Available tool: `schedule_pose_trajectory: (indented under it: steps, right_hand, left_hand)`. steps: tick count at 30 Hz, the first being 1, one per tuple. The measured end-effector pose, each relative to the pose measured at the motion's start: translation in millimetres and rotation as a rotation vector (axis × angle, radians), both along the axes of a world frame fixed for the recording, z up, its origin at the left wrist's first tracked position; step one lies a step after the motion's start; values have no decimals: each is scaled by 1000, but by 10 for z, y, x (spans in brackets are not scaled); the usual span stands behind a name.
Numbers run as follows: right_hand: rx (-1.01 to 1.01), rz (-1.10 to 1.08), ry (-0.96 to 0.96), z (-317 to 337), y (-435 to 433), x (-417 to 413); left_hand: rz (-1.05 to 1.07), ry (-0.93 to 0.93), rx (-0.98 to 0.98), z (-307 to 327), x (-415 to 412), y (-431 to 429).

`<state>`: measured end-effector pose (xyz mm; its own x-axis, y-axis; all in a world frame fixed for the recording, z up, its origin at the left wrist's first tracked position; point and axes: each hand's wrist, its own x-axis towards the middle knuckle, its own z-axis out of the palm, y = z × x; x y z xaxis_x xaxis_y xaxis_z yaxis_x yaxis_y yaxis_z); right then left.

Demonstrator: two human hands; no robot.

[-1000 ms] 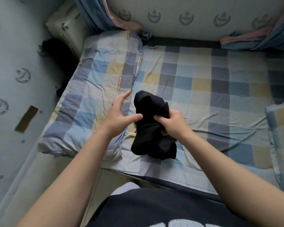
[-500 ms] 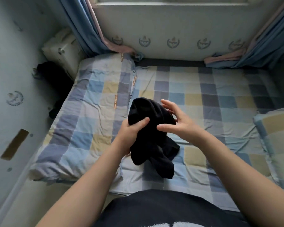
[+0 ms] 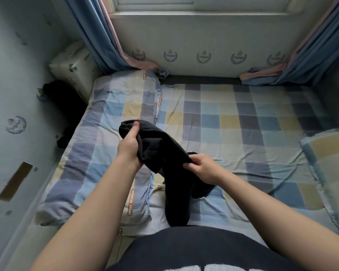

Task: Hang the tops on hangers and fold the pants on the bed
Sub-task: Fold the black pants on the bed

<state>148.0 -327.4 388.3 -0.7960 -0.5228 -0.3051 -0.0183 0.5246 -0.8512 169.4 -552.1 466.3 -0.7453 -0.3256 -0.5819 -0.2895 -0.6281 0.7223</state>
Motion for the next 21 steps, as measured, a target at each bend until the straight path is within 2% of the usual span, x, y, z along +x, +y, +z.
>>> schedule_pose_trajectory:
  steps: [4, 9, 12, 14, 15, 17, 21]
  right_hand:
    - [-152, -214, 6, 370, -145, -24]
    - [-362, -420, -10, 928, -301, -104]
    - [-490, -501, -89, 1134, -334, -193]
    - [-507, -534, -130, 1152, -315, -240]
    - [-520, -539, -159, 1126, -285, -243]
    - [-521, -507, -238, 1043, -198, -208]
    - [-312, -304, -238, 809, 18, 6]
  left_hand:
    - [-203, 120, -7, -113, 53, -104]
    - [-633, 175, -283, -429, 366, 221]
    - [-765, 107, -532, -652, 511, 448]
    - [-711, 69, -657, -761, 524, 515]
    - [-646, 65, -641, -776, 519, 521]
    - [-543, 63, -575, -737, 496, 508]
    - [-378, 14, -357, -555, 416, 459]
